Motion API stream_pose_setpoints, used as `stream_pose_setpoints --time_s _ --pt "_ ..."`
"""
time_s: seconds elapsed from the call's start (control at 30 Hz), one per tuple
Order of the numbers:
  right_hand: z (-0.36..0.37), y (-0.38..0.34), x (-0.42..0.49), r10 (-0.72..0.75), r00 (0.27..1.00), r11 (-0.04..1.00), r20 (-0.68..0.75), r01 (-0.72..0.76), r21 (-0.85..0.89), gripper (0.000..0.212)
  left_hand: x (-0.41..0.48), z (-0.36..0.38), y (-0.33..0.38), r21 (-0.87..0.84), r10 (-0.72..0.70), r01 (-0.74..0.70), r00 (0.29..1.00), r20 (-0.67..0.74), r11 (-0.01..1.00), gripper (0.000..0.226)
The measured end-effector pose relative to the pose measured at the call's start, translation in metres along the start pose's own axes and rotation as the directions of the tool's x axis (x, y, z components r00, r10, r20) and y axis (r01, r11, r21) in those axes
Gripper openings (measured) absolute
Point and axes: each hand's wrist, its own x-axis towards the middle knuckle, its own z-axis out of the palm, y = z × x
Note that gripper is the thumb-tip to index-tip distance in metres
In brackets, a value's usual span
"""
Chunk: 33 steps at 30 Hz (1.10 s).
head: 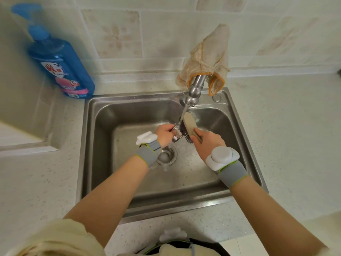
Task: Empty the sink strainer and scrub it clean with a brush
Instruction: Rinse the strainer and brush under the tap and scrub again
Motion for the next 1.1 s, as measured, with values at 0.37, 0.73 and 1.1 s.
stream_pose_setpoints --time_s 0.37,0.73,1.1 --pt "0.002 0.002 -0.01 -0.07 0.997 0.998 0.036 0.07 -0.003 0.043 -0.001 0.0 -0.002 -0.129 -0.046 0.046 0.999 0.002 0.991 0.02" --pt "-0.007 0.017 0.0 0.042 0.998 0.998 -0.053 -0.039 0.056 0.045 -0.002 0.012 0.024 -0.333 -0.216 0.227 0.974 0.07 0.915 0.021" --pt "0.002 0.007 -0.005 -0.059 0.998 0.998 0.028 0.058 0.038 0.043 -0.003 0.001 0.014 -0.187 -0.16 0.167 0.986 0.053 0.968 0.023"
